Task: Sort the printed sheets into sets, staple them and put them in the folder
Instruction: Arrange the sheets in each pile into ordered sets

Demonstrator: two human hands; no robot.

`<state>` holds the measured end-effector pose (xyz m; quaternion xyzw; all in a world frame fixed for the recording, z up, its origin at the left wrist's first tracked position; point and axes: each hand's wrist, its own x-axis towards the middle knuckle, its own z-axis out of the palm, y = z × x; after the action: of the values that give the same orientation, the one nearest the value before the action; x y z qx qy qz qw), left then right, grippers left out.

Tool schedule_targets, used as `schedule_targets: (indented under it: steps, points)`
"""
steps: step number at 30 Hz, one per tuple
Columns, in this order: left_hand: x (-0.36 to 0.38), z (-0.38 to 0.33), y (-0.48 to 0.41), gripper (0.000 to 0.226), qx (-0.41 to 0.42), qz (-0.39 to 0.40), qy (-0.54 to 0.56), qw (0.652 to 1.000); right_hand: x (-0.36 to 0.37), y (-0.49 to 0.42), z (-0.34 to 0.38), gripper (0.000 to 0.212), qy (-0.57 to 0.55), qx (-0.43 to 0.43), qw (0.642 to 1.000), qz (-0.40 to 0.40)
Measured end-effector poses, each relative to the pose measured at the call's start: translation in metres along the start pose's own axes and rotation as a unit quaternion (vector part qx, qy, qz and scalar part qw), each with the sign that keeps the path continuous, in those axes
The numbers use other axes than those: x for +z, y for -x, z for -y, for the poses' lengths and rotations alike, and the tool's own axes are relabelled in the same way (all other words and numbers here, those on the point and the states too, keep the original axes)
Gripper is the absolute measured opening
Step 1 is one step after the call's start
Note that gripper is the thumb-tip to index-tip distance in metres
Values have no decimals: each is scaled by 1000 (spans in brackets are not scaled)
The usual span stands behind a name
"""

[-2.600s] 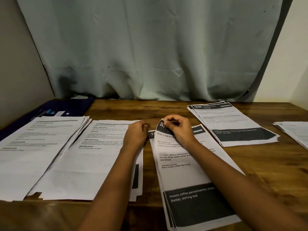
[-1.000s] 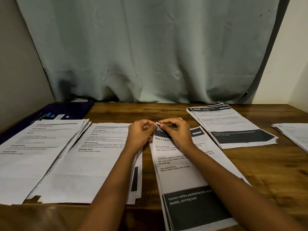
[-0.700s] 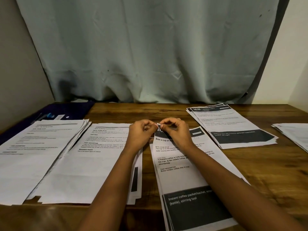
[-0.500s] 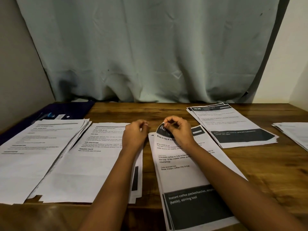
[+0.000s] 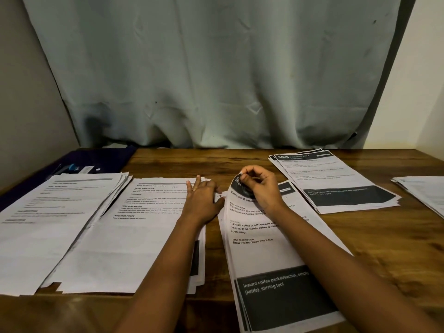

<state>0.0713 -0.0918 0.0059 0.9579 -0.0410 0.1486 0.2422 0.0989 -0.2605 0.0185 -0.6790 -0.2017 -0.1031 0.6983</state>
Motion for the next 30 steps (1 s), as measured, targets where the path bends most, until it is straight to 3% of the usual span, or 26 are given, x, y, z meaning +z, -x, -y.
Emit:
schedule_targets:
  steps: [12,23,27,30]
  points:
    - [2,-5,-1,50,13,-16,-39,999,0,1,1,18,-11,2,1000,4]
    - [-2,-6,1,36,16,-17,-67,997,0,2,3,17,-6,-5,1000,-3]
    - [-4,-9,2,15,11,-53,90,995,0,2,4,20,5,-21,1000,-6]
    - [-10,-16,6,18,-31,-46,253,966,0,1,1,24,30,-26,999,-9]
